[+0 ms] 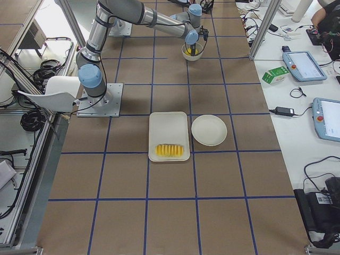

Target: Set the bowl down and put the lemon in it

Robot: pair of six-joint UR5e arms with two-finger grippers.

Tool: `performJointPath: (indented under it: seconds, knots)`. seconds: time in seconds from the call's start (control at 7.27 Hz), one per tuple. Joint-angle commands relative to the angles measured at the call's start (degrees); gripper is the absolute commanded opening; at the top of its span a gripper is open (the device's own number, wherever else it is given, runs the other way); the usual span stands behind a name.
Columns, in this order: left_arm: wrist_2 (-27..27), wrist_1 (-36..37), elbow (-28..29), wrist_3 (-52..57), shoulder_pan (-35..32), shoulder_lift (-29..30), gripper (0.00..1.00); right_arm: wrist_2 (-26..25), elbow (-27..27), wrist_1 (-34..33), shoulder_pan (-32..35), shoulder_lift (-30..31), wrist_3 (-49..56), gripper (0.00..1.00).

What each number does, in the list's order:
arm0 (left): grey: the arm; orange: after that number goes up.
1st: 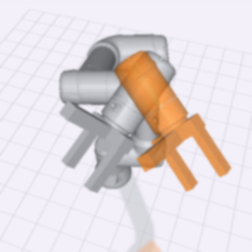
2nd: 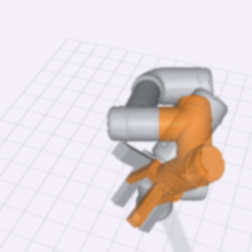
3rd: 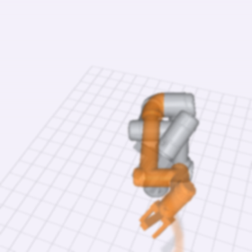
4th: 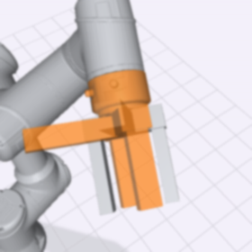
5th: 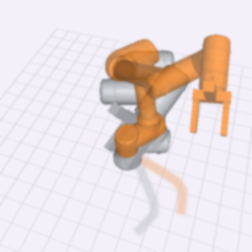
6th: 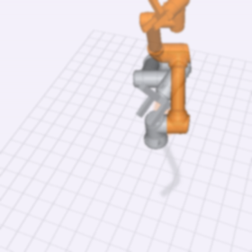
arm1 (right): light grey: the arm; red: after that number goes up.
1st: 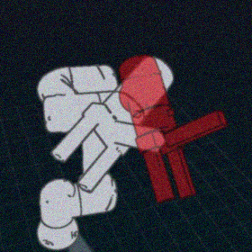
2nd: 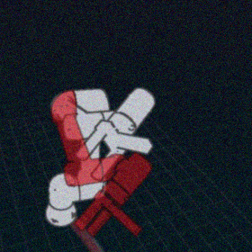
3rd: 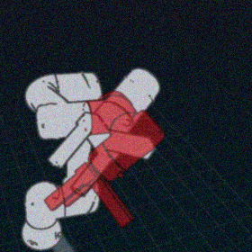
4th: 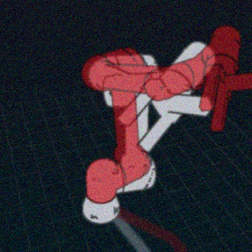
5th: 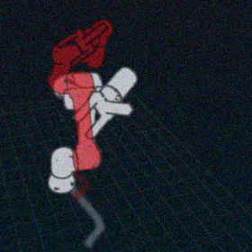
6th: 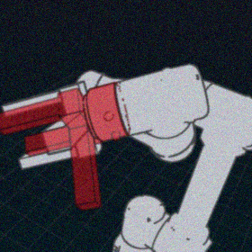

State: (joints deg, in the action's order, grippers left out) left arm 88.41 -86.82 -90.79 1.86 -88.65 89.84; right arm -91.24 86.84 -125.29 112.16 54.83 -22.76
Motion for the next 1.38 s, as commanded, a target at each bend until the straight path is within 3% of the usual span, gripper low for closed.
performJointPath:
  seconds: [0.0,0.83,1.24]
  knots:
    - [0.0,0.1,0.3,0.2,0.1,0.0,1.00,0.1,-0.6,1.1,-0.2,3.5,0.7,1.00]
    - [-0.1,0.1,0.1,0.2,0.0,0.1,1.00,1.0,-0.4,29.1,-5.2,29.9,1.4,1.00]
    - [-0.1,0.2,0.2,0.2,0.0,0.2,1.00,0.9,0.2,31.2,-7.8,31.5,5.1,1.00]
